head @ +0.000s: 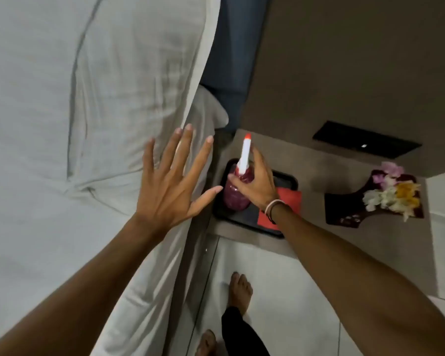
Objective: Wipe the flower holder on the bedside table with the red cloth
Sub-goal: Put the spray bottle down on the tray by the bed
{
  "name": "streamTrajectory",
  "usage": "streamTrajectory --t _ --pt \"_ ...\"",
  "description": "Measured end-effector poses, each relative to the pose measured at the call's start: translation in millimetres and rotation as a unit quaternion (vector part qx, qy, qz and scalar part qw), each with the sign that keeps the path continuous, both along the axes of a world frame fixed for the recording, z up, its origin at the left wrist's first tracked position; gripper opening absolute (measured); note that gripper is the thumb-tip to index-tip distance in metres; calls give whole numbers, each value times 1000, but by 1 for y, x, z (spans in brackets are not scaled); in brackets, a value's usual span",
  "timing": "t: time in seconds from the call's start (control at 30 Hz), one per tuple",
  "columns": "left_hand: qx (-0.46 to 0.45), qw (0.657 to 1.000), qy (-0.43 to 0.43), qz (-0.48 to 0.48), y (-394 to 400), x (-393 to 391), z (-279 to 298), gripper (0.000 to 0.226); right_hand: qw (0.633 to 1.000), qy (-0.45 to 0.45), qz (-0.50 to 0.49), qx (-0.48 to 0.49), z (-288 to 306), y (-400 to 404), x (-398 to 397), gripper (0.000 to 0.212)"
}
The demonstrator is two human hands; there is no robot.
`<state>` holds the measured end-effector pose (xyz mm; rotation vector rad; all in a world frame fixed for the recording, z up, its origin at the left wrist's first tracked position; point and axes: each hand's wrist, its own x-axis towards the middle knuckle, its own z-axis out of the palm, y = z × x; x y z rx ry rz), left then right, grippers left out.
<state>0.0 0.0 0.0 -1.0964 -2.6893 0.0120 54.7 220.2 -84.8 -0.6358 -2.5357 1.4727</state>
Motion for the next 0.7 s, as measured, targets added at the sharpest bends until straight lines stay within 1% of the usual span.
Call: streamTrajectory --t 0.03,0.07,0.13,0.2,0.27,0.33,0.4,0.5,0.53,0.63,0.7 --pt "-8 1000 -12 -1 0 3 -3 87 999 22 -11 20 -5 -4 -8 71" --pt "-8 1000 -11 -7 -2 5 -9 86 998 28 -34 35 -8 -9 -12 60" --pt "-14 1000 14 -14 -10 14 -23 85 996 37 -74 33 -5 -22 -15 55" --pt "-18 999 18 -20 -17 20 -30 84 989 68 -125 27 -6 -30 -6 52" --pt "-25 999 30 -36 -19 24 -34 84 978 110 -166 65 -4 -30 13 38" --pt "-39 998 20 -35 -15 33 -35 83 965 134 -203 96 2 -32 38 26" --pt "-53 998 -5 -44 -4 51 -36 83 956 138 -239 99 10 -33 80 25" --pt "-76 993 -59 -66 17 87 -37 85 952 99 -287 42 17 -37 154 36" --pt "-80 992 -63 -74 22 98 -39 85 948 100 -300 34 18 -39 178 36" --pt "-80 989 -68 -106 46 128 -42 83 922 83 -376 32 13 -30 243 25" --pt "-66 988 -63 -121 59 143 -48 81 909 45 -414 34 7 -21 280 25"
